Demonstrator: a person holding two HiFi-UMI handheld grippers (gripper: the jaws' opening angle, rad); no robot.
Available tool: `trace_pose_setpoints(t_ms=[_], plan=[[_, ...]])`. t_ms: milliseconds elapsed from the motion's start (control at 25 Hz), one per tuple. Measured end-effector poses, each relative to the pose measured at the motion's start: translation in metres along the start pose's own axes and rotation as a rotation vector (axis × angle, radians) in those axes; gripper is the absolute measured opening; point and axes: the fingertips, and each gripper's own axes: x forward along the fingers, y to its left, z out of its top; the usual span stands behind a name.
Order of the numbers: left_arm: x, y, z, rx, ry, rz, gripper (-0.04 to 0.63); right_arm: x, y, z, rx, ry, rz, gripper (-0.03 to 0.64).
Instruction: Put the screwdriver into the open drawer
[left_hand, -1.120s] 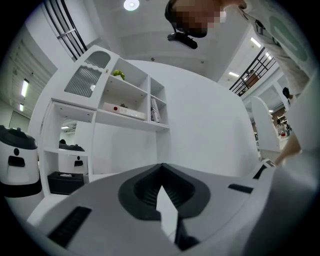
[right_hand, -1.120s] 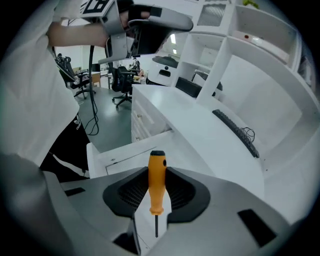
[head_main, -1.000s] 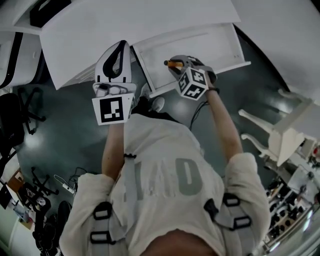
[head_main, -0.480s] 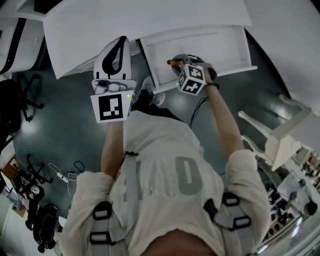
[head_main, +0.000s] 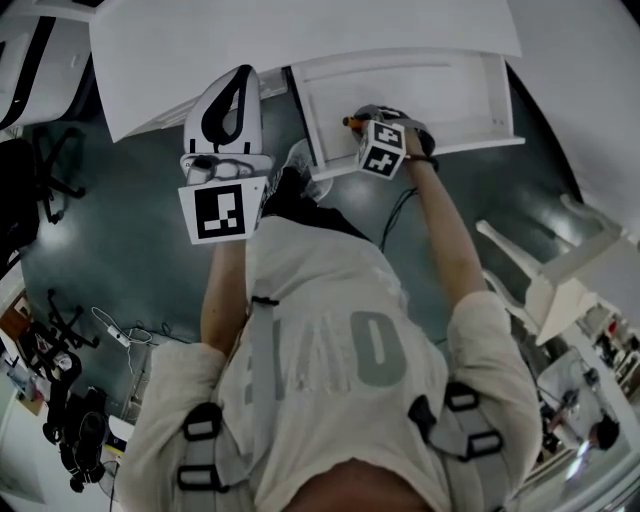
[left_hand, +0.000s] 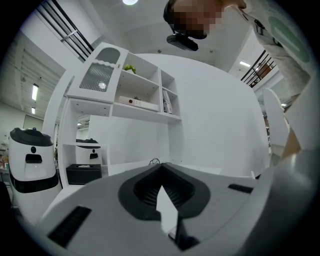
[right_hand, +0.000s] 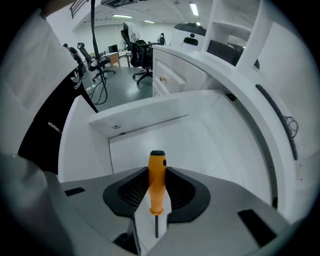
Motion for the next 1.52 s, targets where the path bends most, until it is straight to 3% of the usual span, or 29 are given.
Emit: trace_pose_setpoints(t_ms=[800, 1520], plan=[[-0.008, 0.001, -0.019, -0.047, 0.031, 0.005, 0.005, 0.018, 0.010, -0.007, -0.005, 0.095, 0.114, 0.103], [-0.012, 0.006, -0.023, -0.053, 0.035, 0.006, 0.005, 0.017, 0.010, -0.007, 0.011, 0.093, 0.123, 0.104]])
